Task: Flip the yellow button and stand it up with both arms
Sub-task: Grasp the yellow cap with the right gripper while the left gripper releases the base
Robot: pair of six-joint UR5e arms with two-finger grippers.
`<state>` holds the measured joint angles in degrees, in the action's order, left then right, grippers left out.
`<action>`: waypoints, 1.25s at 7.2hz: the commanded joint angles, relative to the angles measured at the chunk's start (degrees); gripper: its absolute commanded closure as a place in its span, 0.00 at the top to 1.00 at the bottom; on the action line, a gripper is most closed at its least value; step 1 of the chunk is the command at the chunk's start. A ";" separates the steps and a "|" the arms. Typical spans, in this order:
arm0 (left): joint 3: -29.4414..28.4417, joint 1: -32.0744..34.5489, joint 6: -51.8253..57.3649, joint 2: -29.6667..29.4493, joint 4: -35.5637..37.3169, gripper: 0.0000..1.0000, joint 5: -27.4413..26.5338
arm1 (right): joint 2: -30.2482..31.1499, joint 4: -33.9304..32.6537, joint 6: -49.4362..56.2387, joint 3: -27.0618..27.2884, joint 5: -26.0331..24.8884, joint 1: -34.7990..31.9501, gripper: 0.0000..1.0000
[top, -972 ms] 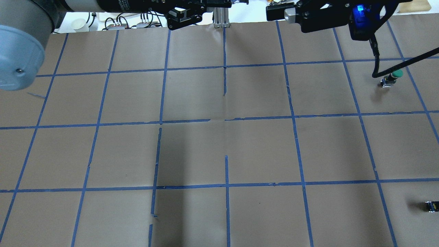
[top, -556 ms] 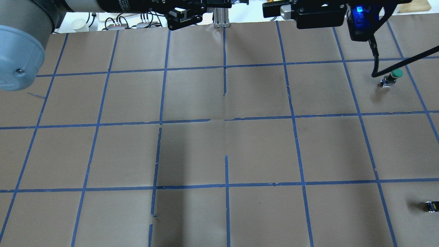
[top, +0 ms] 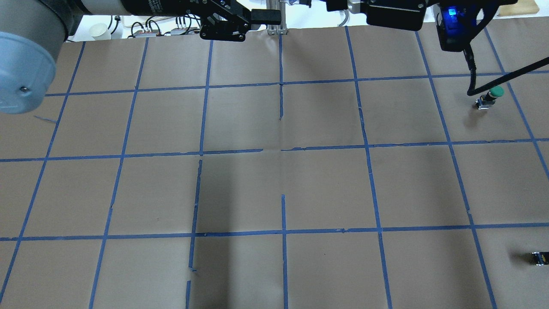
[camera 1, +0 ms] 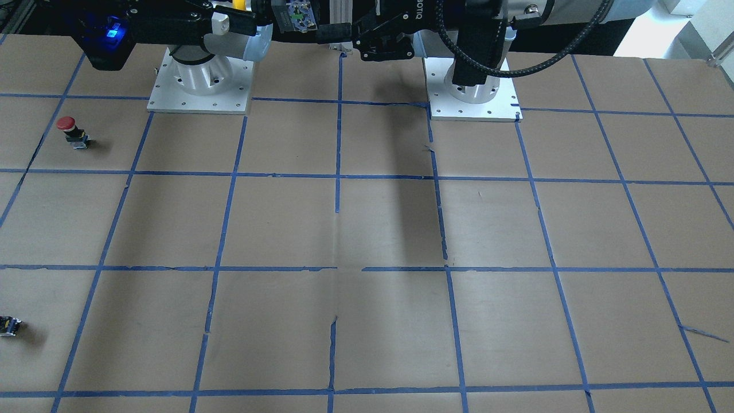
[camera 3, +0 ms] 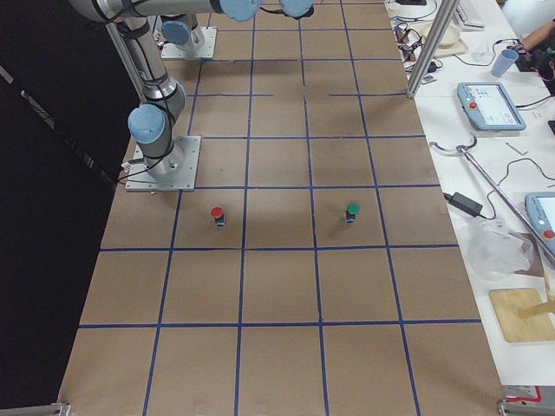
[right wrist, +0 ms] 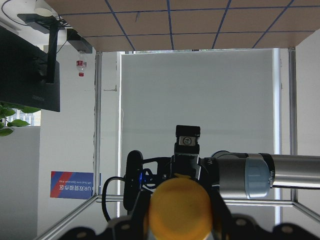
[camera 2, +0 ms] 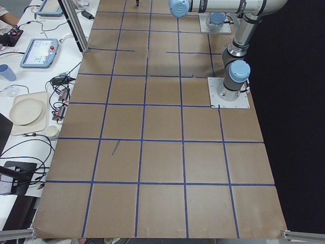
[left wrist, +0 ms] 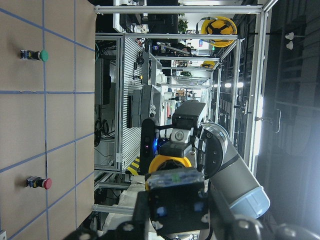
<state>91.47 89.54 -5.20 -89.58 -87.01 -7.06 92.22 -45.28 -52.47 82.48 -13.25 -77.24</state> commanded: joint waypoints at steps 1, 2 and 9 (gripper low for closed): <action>-0.67 -0.07 -0.94 0.02 0.00 1.00 -0.15 | -0.19 -0.60 0.00 -0.04 -0.37 0.34 0.07; -1.11 -0.07 -2.69 -0.07 0.00 1.00 -0.58 | -0.63 -3.21 0.00 -0.04 -3.07 1.73 0.07; -3.48 -0.34 -2.71 -1.48 4.84 1.00 -42.79 | -4.85 -16.95 42.00 -0.04 -52.84 6.66 0.08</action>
<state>88.92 88.92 -7.96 -91.03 -82.05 -40.66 87.94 -62.03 -22.10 82.35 -54.76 -70.66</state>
